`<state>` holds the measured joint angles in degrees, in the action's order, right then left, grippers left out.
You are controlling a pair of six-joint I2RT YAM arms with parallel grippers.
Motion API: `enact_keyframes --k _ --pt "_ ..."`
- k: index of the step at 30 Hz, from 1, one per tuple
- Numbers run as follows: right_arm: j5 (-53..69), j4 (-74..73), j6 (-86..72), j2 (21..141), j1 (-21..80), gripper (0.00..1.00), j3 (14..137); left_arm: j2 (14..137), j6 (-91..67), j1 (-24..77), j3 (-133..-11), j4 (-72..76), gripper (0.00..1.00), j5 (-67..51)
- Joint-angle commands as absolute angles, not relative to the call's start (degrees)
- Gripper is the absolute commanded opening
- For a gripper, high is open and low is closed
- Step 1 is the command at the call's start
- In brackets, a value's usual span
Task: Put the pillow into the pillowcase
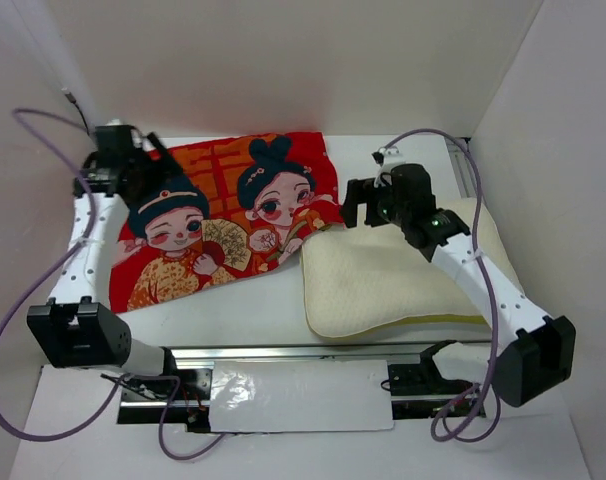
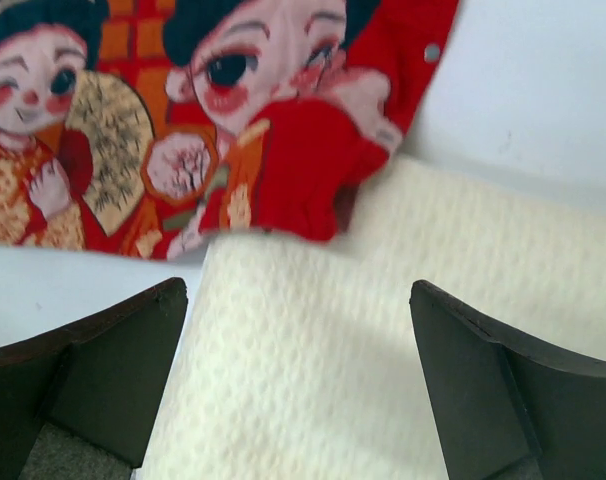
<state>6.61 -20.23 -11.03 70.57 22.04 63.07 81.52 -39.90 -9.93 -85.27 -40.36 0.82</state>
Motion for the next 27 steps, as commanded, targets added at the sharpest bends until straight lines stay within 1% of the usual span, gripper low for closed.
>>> enact_keyframes --k 1,4,5,8,11,14,17,20,24,25,27 --pt "0.3 -31.2 -11.6 66.5 26.0 0.99 60.1 81.7 -30.7 7.5 -84.7 -31.7 1.0 3.2" --pt "-1.8 -32.6 -13.5 63.6 28.2 0.99 56.4 83.7 -26.4 16.8 -82.9 -25.6 1.0 1.9" --pt "-1.8 -32.6 -14.3 63.0 28.2 0.99 55.2 84.7 -25.8 21.6 -82.9 -23.1 1.0 -0.1" --pt "1.8 -28.7 -14.8 62.2 29.4 0.99 50.8 89.9 -24.4 27.9 -84.1 -20.4 1.0 -3.3" --pt "2.5 -27.8 -14.9 64.1 30.6 0.99 48.9 94.8 -22.9 33.9 -88.9 -21.7 1.0 -0.6" --pt "0.5 -27.2 -15.4 65.5 31.1 0.99 48.3 100.4 -21.6 38.7 -93.0 -22.8 1.0 2.3" --pt "-0.7 -25.2 -16.5 65.5 31.1 0.99 47.8 105.3 -21.6 41.0 -96.6 -23.4 1.0 3.4" --pt "-2.6 -23.8 -17.8 62.8 31.1 0.99 47.3 109.7 -21.1 42.6 -99.8 -24.0 1.0 4.9" --pt "-5.8 -25.2 -18.4 59.9 30.5 0.99 48.3 114.2 -21.1 43.9 -103.3 -26.4 0.99 9.9" --pt "-6.6 -26.1 -18.4 59.3 30.5 0.99 48.3 114.9 -21.1 43.9 -104.3 -27.0 0.97 11.1" --pt "-6.6 -26.7 -18.4 58.4 29.9 0.99 48.3 116.9 -21.6 43.3 -105.6 -27.9 0.85 12.5"
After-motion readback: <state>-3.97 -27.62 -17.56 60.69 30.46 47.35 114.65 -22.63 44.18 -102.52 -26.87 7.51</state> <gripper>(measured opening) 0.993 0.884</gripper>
